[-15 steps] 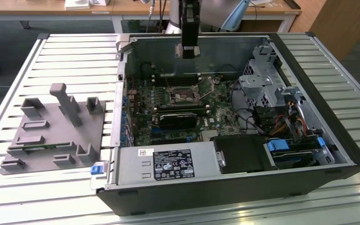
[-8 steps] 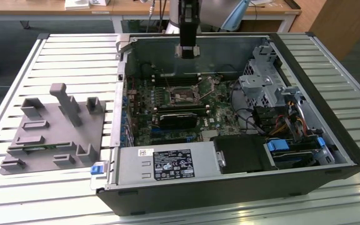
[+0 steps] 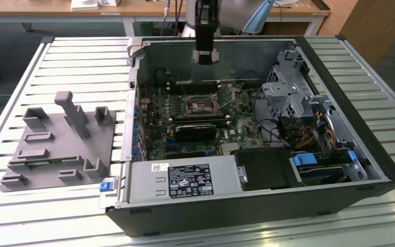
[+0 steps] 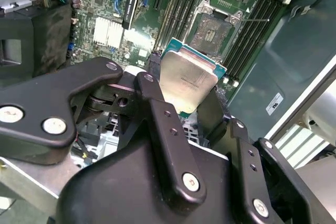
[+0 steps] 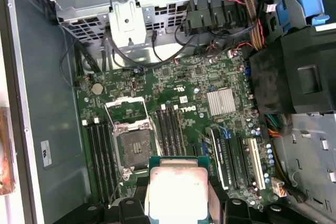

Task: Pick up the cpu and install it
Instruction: 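Place the cpu into insertion slot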

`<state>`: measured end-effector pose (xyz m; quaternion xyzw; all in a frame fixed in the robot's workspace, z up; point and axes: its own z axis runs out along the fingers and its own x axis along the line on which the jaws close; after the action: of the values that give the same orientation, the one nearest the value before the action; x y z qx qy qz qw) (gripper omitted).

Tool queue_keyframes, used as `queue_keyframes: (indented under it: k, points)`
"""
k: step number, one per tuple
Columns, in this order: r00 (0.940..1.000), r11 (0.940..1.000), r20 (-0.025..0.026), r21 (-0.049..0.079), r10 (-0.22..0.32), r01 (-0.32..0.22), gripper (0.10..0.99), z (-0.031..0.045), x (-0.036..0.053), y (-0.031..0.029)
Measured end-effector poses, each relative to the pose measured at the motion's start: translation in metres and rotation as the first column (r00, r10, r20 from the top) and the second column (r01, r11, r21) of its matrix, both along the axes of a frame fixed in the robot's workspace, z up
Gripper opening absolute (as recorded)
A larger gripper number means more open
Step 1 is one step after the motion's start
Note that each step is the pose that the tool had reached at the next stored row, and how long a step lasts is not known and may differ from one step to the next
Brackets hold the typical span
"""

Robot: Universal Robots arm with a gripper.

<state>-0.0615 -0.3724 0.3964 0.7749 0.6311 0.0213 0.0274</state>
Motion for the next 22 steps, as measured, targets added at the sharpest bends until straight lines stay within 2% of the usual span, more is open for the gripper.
queue_keyframes:
  k: [11, 18, 22]
  points:
    - [0.9978, 0.9978, 0.0, 0.0, -0.067, 0.067, 0.533, 0.0, 0.0, 0.0]
    - [0.9901, 0.9901, 0.0, 0.0, -0.14, 0.14, 0.533, -0.0003, 0.0, 0.0011]
    - [0.9909, 0.9909, 0.0005, 0.0, -0.135, 0.135, 0.533, -0.0018, -0.0002, 0.0012]
